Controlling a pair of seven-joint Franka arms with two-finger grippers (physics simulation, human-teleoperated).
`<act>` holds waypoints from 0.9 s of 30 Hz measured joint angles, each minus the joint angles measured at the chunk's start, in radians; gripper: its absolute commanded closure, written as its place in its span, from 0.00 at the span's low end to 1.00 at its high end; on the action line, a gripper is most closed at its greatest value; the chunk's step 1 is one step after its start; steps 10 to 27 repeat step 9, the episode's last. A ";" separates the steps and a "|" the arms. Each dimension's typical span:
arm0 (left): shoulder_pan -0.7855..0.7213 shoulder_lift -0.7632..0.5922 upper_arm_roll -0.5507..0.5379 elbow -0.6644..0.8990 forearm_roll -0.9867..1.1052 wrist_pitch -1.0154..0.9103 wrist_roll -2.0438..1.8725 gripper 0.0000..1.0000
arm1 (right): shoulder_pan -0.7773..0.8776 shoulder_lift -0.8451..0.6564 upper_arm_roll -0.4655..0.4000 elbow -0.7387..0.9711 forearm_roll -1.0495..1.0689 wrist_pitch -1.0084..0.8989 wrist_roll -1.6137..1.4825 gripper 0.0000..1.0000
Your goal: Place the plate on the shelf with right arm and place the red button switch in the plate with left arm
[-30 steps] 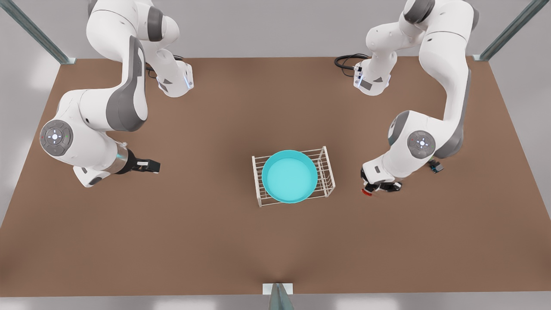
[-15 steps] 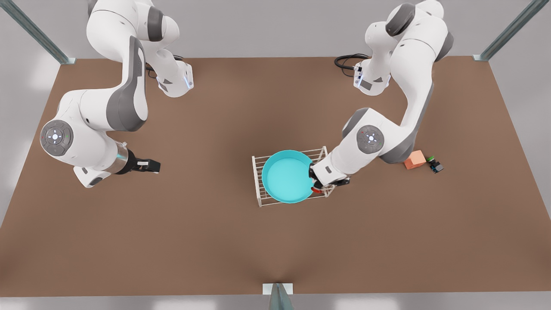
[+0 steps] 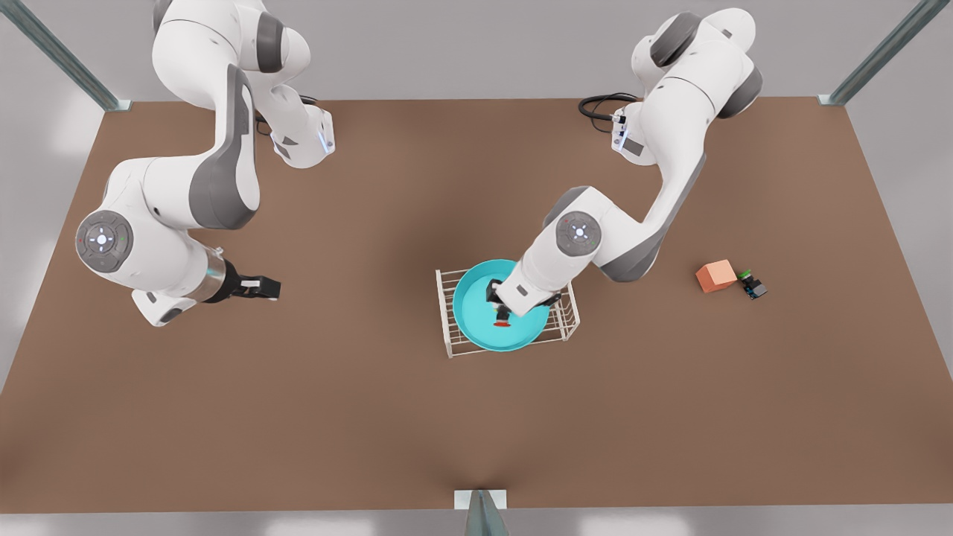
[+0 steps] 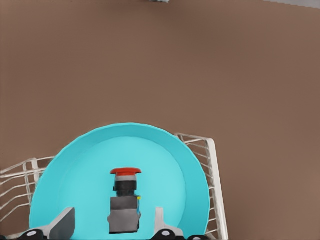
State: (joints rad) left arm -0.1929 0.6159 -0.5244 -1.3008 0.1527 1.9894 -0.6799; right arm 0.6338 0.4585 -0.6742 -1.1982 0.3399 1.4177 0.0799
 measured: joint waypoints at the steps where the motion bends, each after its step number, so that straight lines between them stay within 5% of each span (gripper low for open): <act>1: 0.051 -0.032 0.003 -0.001 0.019 -0.030 -0.004 0.00 | 0.000 0.000 0.001 0.000 0.000 0.003 0.000 0.00; 7: 0.414 -0.144 0.014 0.008 0.067 -0.197 0.112 0.00 | 0.000 0.001 0.003 -0.001 0.000 0.013 -0.001 0.00; 27: 0.432 -0.146 0.014 0.008 0.071 -0.230 0.162 0.00 | 0.000 0.001 0.003 -0.001 0.000 0.015 -0.001 0.00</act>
